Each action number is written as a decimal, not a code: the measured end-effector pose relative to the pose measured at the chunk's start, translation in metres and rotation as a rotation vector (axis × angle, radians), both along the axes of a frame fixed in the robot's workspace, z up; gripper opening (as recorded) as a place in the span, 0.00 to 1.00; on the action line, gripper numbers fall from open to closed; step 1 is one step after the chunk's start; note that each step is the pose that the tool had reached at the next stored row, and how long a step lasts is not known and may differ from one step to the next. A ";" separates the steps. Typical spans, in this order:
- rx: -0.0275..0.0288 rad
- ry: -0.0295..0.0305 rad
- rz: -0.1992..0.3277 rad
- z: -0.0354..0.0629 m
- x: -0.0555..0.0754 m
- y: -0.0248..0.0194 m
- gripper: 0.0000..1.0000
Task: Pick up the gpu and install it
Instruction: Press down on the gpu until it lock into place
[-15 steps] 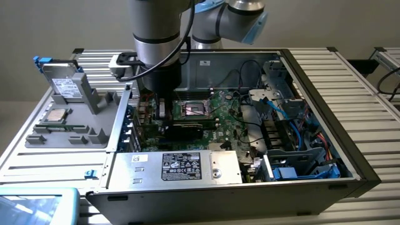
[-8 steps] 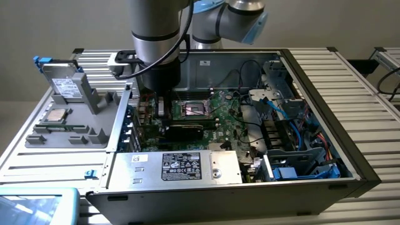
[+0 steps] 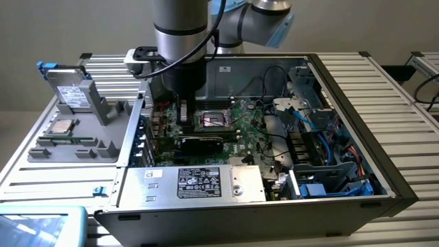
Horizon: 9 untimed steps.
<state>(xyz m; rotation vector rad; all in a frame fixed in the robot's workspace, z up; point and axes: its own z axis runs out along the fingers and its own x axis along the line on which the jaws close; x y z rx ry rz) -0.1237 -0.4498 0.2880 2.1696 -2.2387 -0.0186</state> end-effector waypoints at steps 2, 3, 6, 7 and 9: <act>0.0041 0.0041 0.000 0.0000 0.006 -0.0007 0.12; 0.0056 0.0055 0.000 0.0000 0.009 -0.0011 0.12; 0.0140 0.0072 0.000 -0.0017 0.019 -0.0027 0.12; 0.0172 0.0077 0.000 -0.0026 0.021 -0.0037 0.12; 0.0259 0.0080 0.000 -0.0052 0.022 -0.0051 0.12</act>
